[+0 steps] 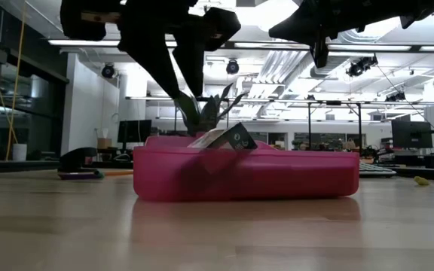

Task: Pack school essentials
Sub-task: Put the yellow crayon box into the red supply box

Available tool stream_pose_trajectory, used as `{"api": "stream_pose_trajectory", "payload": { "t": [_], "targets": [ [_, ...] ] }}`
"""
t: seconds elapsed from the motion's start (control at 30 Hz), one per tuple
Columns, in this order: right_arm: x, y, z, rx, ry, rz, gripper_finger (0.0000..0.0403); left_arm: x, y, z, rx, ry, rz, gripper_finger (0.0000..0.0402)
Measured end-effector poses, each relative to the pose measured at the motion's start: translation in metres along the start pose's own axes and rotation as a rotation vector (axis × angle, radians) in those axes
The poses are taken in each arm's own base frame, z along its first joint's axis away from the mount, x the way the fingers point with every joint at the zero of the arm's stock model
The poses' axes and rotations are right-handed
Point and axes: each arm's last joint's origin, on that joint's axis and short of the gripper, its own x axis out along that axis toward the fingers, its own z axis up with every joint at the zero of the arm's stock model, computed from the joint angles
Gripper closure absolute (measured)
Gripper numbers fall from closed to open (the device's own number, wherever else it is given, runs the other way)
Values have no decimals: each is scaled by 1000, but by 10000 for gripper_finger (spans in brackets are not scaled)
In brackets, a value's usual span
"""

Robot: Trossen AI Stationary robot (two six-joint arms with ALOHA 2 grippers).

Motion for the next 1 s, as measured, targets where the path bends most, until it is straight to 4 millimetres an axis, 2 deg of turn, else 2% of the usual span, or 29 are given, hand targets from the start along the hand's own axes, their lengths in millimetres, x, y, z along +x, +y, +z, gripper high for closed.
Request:
{"api": "stream_pose_trajectory", "payload": {
  "t": [0.1,0.23,0.4,0.47,0.53,0.77,0.87,1.0],
  "targets": [
    [0,1,-1,56,18,26,402,-18,5,0,-56,12,45,268],
    [1,0,-9,101,117,57,402,-56,15,-12,-245,-70,106,282],
    [6,7,-24,90,212,107,402,-109,22,-33,-500,-292,179,345],
    [9,11,-32,96,258,130,402,-127,18,-42,-553,-413,215,380],
    [13,14,-42,108,312,148,402,-141,13,-49,-603,-561,264,395],
    [35,32,-72,92,483,187,403,-158,-13,-85,-771,-945,429,399],
    [51,41,-84,74,568,212,403,-159,-23,-100,-834,-1038,481,401],
    [74,48,-105,34,683,223,403,-160,-30,-114,-905,-1071,525,401]
  ]
}}
